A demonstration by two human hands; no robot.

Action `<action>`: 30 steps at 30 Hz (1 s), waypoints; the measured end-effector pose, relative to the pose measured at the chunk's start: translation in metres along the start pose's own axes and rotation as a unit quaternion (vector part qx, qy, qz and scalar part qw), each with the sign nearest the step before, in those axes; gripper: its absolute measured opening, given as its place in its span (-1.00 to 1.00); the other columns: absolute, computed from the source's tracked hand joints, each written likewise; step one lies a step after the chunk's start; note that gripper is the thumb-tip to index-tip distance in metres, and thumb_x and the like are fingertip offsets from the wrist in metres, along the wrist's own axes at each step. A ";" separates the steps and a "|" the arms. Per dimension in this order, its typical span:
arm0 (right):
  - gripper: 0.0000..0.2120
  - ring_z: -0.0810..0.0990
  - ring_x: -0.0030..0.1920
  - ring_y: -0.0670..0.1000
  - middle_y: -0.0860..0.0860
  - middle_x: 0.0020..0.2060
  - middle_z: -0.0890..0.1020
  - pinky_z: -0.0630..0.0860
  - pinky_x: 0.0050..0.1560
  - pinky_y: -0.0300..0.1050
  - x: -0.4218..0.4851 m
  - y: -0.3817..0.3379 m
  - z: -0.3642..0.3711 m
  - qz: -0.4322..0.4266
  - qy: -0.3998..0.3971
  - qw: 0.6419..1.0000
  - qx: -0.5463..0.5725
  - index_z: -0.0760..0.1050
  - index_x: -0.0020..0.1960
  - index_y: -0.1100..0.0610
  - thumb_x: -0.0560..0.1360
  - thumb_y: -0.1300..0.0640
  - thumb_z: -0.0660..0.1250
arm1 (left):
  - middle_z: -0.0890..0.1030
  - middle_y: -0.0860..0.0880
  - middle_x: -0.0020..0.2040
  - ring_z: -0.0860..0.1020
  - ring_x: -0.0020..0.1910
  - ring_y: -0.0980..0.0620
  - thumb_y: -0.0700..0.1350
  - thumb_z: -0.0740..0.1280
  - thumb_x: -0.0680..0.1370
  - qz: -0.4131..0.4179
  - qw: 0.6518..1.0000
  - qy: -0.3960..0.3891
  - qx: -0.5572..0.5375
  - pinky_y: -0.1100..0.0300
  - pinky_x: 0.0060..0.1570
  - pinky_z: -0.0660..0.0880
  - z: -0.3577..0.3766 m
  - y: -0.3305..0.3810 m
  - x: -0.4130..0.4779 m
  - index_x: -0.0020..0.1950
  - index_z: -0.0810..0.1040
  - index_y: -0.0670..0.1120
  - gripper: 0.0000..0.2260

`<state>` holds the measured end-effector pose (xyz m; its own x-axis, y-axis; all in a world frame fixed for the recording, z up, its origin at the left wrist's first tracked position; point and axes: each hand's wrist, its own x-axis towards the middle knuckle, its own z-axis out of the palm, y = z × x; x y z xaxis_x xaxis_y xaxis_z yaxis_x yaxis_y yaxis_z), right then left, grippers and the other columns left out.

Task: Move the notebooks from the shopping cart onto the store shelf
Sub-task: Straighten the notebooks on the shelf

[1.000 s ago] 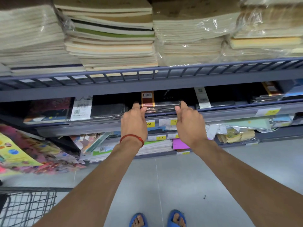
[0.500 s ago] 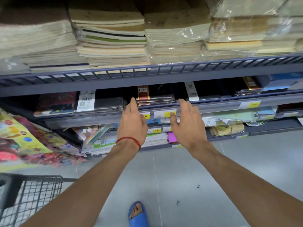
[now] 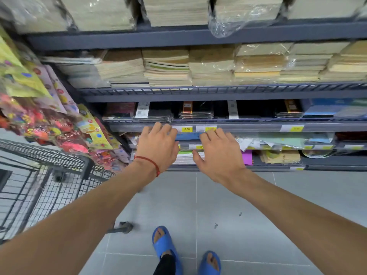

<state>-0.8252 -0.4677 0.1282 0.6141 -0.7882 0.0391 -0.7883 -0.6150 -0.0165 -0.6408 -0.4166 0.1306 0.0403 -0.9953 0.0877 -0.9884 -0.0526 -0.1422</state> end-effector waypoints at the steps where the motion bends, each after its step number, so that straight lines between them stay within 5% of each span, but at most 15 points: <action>1: -0.56 0.49 -0.01 0.14 0.06 -0.09 0.57 0.43 0.02 0.05 -0.002 -0.005 -0.005 -0.013 -0.004 1.000 -0.006 0.52 0.05 0.14 0.52 -0.20 0.12 | 0.56 -0.03 0.03 0.48 0.04 -0.11 0.07 0.20 0.55 -0.002 1.000 -0.003 0.003 -0.03 0.02 0.40 -0.006 -0.004 -0.004 0.13 0.52 -0.05 -0.73; 10: -0.55 0.52 0.03 0.15 0.07 -0.07 0.60 0.47 0.05 0.07 0.021 -0.064 -0.017 -0.003 -0.034 0.999 0.009 0.54 0.05 0.16 0.52 -0.21 0.17 | 0.55 -0.03 0.01 0.50 0.01 -0.10 0.06 0.19 0.56 -0.020 1.000 -0.015 -0.006 -0.01 -0.01 0.42 -0.018 -0.069 -0.020 0.08 0.53 -0.07 -0.75; 21: -0.49 0.52 0.13 0.15 0.07 0.02 0.62 0.50 0.21 0.08 0.102 -0.128 0.036 0.115 -0.038 0.990 0.067 0.54 0.20 0.14 0.58 -0.24 0.10 | 0.52 -0.04 0.12 0.48 0.09 -0.11 0.06 0.14 0.59 0.005 0.995 -0.073 -0.074 -0.04 0.04 0.46 0.067 -0.180 0.011 0.22 0.47 -0.06 -0.70; 25: -0.53 0.49 0.17 0.13 0.06 0.10 0.59 0.49 0.18 0.05 0.124 -0.130 0.062 0.144 -0.021 0.982 0.117 0.48 0.29 0.14 0.57 -0.18 0.21 | 0.52 -0.09 0.14 0.46 0.11 -0.15 0.07 0.20 0.58 -0.026 0.990 -0.078 -0.118 -0.07 0.06 0.47 0.103 -0.192 0.027 0.24 0.43 -0.12 -0.66; 30: -0.40 0.36 0.38 0.11 0.07 0.35 0.45 0.44 0.27 0.01 0.161 -0.115 0.102 0.162 -0.009 0.970 0.183 0.26 0.50 0.17 0.58 -0.12 0.28 | 0.35 -0.14 0.41 0.34 0.38 -0.16 0.11 0.29 0.56 -0.088 0.964 -0.072 -0.238 -0.05 0.34 0.38 0.153 -0.192 0.049 0.48 0.22 -0.17 -0.40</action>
<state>-0.6320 -0.5256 0.0345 0.3401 -0.9393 -0.0454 -0.8761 -0.2989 -0.3784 -0.4265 -0.4674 0.0109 0.1995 -0.9771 -0.0741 -0.9179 -0.2128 0.3348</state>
